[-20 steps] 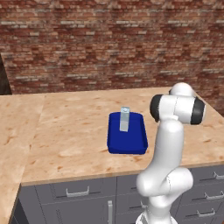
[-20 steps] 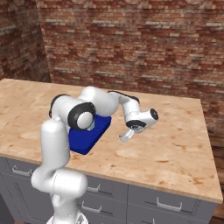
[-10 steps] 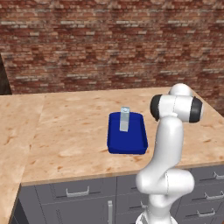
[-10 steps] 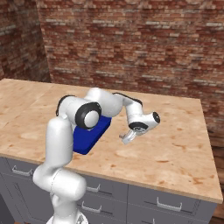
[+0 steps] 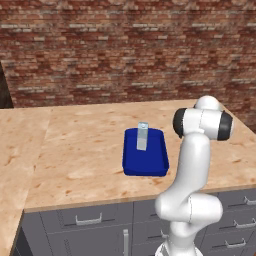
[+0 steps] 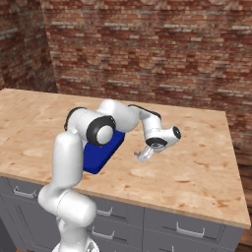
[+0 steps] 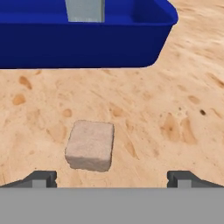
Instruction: Take out the milk from the fridge and place it on the tray on the counter. Then take the sugar cube near the tray and place it in the tray.
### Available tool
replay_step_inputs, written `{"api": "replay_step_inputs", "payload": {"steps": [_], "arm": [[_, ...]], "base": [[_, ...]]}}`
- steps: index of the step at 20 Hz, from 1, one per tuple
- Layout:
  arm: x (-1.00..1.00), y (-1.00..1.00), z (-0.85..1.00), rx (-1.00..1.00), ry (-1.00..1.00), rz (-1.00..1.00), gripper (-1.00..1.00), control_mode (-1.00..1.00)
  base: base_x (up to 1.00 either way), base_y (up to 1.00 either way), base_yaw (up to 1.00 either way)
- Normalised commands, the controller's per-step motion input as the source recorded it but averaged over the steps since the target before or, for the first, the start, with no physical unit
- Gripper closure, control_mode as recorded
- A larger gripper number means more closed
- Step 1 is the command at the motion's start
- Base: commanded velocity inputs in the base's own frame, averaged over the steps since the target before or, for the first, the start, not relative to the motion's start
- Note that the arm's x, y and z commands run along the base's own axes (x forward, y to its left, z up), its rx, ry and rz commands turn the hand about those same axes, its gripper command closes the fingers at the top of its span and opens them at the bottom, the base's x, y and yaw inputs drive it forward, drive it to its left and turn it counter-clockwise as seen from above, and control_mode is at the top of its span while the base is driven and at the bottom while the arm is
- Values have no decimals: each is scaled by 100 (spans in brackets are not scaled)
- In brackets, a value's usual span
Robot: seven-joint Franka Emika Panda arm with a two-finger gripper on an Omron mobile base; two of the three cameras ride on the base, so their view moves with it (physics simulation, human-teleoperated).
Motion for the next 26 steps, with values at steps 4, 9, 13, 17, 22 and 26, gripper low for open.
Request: {"api": "replay_step_inputs", "payload": {"steps": [4,9,13,17,22,26], "arm": [[0,4,0,0,-1,0,-100,-100],[0,11,-2,0,0,0,-100,-100],[0,18,-3,0,0,0,-100,-100],[0,13,-2,0,0,0,-100,-100],[0,7,-7,0,0,0,-100,-100],[0,4,-9,0,0,0,-100,-100]], "base": [[0,0,0],[0,0,0],[0,0,0],[0,0,0],[0,0,0],[0,0,0]]}}
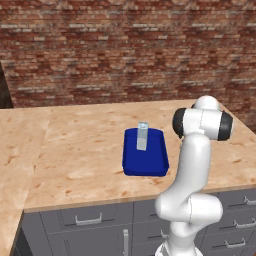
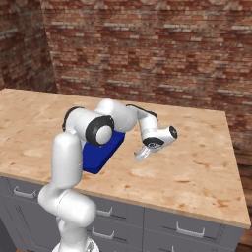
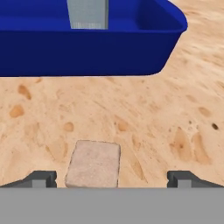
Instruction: Take out the milk from the fridge and place it on the tray on the counter. Then take the sugar cube near the tray and place it in the tray.
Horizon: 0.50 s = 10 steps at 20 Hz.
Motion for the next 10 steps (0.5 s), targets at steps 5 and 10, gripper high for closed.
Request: {"api": "replay_step_inputs", "payload": {"steps": [5,10], "arm": [[0,39,-18,0,0,0,-100,-100],[0,20,-13,0,0,0,-100,-100]], "base": [[0,0,0],[0,0,0]]}}
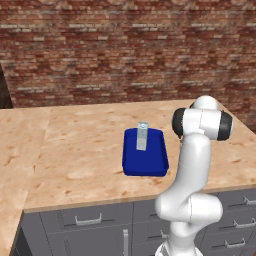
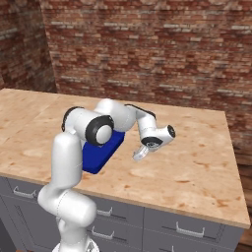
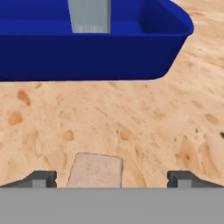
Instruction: Take out the milk from the fridge and place it on the tray on the counter. Then take the sugar cube near the tray and place it in the tray.
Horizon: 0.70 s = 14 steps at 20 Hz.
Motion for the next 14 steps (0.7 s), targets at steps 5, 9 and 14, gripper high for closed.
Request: {"api": "replay_step_inputs", "payload": {"steps": [5,9,14], "arm": [[0,0,-13,0,0,0,100,-100],[0,0,-16,0,0,0,100,-100],[0,0,-14,0,-1,0,100,-100]], "base": [[0,0,0],[0,0,0],[0,0,0]]}}
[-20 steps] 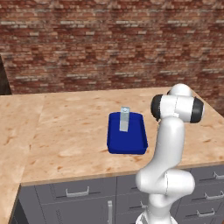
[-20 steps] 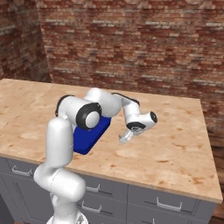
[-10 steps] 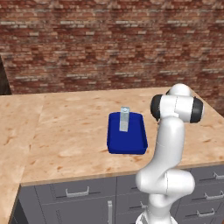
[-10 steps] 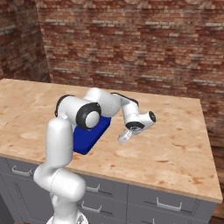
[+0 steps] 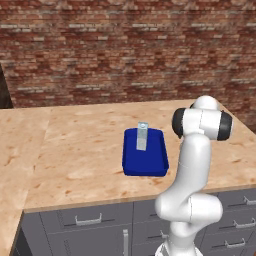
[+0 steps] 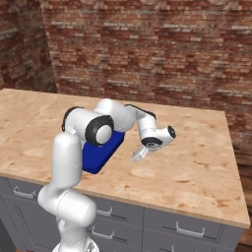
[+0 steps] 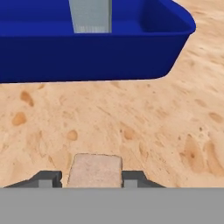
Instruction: Take out the milk from the fridge and place it on the tray on the counter. Then take the sugar cube near the tray and place it in the tray.
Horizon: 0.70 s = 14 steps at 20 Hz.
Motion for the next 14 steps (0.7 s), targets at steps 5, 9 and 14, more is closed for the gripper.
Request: {"api": "replay_step_inputs", "payload": {"steps": [5,9,14], "arm": [[-1,0,-5,0,-6,0,100,-100],[-18,0,0,0,-9,0,100,-100],[-50,2,45,2,-5,0,100,-100]], "base": [[0,0,0],[0,0,0],[0,0,0]]}}
